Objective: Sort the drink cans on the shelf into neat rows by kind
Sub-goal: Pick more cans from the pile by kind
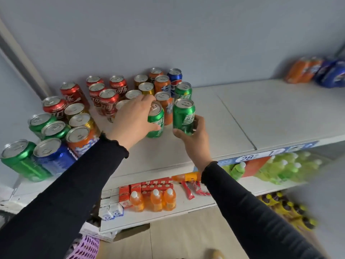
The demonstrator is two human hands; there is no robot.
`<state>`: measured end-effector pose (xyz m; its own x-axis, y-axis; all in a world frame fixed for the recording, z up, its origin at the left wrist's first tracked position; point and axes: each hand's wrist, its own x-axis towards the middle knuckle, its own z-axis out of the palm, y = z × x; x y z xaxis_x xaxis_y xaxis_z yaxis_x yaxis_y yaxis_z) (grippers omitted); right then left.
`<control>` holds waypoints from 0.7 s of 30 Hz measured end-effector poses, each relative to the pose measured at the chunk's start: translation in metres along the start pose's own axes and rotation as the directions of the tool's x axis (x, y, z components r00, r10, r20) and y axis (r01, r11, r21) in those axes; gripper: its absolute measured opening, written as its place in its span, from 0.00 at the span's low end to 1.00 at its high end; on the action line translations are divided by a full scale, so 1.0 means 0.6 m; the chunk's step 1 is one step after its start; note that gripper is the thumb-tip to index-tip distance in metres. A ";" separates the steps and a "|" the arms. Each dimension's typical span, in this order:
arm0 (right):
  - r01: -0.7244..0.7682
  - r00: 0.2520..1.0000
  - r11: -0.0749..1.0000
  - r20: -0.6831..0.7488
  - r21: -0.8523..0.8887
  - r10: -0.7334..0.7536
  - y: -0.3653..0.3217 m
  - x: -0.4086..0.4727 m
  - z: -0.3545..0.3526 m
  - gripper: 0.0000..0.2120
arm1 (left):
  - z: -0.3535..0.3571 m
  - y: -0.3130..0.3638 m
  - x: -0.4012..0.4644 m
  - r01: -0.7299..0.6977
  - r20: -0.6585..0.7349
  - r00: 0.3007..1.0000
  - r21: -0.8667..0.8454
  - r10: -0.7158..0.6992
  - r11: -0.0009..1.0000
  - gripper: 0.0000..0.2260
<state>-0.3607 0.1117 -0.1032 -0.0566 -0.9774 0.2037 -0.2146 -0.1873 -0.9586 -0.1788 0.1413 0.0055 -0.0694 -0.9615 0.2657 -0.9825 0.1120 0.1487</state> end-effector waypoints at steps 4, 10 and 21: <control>-0.019 0.993 1.000 -0.120 -0.023 0.016 0.021 0.029 -0.149 0.30 | 0.041 0.123 0.065 -0.111 0.018 0.993 -0.113 0.114 0.987 0.35; -0.056 0.977 0.998 -0.206 -0.036 0.048 0.079 0.089 -0.403 0.29 | 0.125 0.359 0.174 -0.194 0.067 0.974 -0.245 0.217 0.950 0.34; -0.096 0.985 0.974 -0.163 -0.204 0.063 0.177 0.279 -0.719 0.29 | 0.231 0.658 0.375 -0.192 0.087 0.970 -0.300 0.227 0.934 0.29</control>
<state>-0.8138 -0.0294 -0.0848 -0.2281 -0.9582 0.1728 -0.4022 -0.0689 -0.9130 -0.6060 -0.0653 -0.0080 -0.3055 -0.9290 0.2088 -0.8527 0.3645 0.3741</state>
